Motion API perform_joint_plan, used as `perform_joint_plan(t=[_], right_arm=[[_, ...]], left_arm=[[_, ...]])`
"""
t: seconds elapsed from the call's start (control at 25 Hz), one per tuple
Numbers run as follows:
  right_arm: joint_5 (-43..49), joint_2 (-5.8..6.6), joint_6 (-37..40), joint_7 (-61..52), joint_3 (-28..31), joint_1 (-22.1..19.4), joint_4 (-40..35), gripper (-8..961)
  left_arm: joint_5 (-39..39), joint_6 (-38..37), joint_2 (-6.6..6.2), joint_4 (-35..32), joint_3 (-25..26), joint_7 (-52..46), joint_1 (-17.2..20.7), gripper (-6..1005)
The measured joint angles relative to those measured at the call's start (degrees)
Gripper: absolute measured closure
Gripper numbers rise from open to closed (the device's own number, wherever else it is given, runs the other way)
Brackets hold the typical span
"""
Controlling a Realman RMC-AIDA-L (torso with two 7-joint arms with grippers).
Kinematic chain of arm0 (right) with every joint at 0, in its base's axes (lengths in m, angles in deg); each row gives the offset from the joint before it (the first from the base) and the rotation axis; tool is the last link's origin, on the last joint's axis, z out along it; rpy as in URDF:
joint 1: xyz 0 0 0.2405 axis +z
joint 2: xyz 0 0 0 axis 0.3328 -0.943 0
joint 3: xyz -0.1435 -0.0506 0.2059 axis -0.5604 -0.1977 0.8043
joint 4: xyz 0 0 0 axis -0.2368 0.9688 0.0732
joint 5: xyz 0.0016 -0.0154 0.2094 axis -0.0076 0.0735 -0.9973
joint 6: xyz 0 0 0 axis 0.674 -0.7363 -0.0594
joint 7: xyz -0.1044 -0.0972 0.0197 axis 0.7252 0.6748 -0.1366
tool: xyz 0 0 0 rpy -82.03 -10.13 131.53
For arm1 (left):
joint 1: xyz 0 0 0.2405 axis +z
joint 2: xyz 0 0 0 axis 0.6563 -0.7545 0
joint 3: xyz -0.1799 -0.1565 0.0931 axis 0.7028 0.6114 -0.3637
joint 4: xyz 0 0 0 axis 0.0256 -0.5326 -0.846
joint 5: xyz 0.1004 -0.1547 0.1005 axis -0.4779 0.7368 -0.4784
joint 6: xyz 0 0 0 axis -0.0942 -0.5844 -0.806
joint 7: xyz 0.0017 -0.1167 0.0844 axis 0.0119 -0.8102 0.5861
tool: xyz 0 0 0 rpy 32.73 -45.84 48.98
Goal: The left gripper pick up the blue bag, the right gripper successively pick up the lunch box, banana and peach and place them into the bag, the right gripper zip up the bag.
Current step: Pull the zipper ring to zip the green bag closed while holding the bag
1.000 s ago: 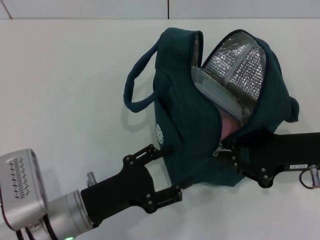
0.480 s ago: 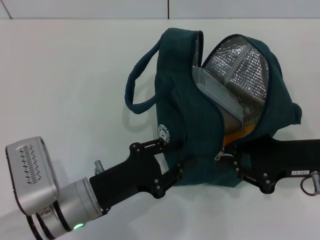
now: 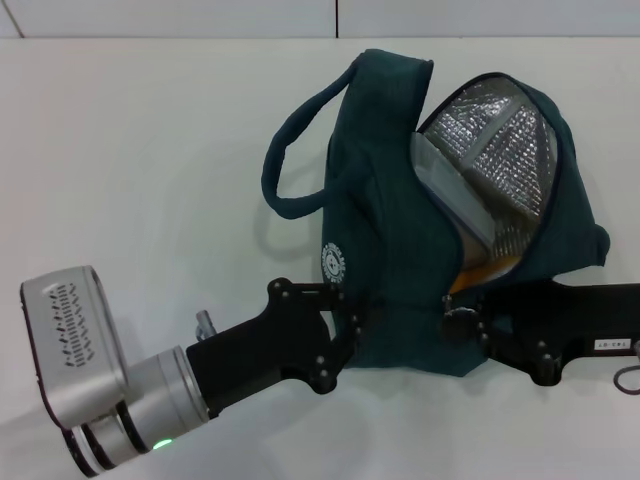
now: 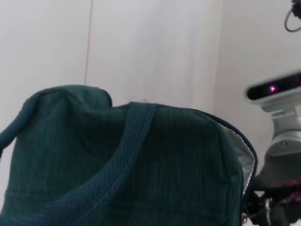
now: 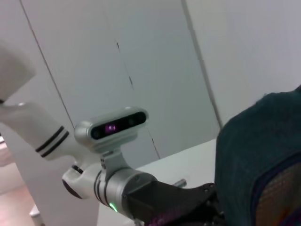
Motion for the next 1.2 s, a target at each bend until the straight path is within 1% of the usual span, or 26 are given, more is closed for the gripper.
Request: perform_joint_plan(t=[0.12, 0.2, 0.48, 0.84, 0.92, 1.08, 1.2], right_arm=[[-0.20, 0.34, 1.73, -1.56, 0.17, 0.08, -0.37, 934], [-0.30, 0.35, 2.68, -1.51, 0.93, -0.09, -1.14, 934], [-0.38, -0.04, 4.89, 0.83, 5.93, -2.07, -4.23, 934], [-0.36, -0.12, 4.87, 4.16, 8.92, -3.26, -5.43, 934], [-0.42, -0.49, 5.07, 5.59, 10.53, -3.18, -5.47, 934], [-0.47, -0.58, 5.08, 6.00, 10.73, -2.98, -5.68, 934], [-1.26, -0.62, 5.20, 6.22, 11.11, -3.63, -6.51, 934]], left_arm=[[-0.52, 0.00, 0.01, -0.04, -0.09, 1.25, -0.42, 898], [-0.60, 0.00, -0.02, -0.04, -0.11, 1.34, -0.61, 928], [-0.73, -0.01, -0.05, 0.05, -0.15, 1.65, -0.68, 929], [-1.01, 0.00, -0.05, -0.03, -0.24, 1.66, -0.62, 932], [-1.38, 0.00, -0.02, -0.04, -0.24, 1.66, -0.64, 932], [-1.87, 0.00, 0.04, -0.04, -0.24, 1.65, -0.80, 933], [-1.93, 0.00, 0.05, -0.01, -0.24, 1.64, -0.84, 933]])
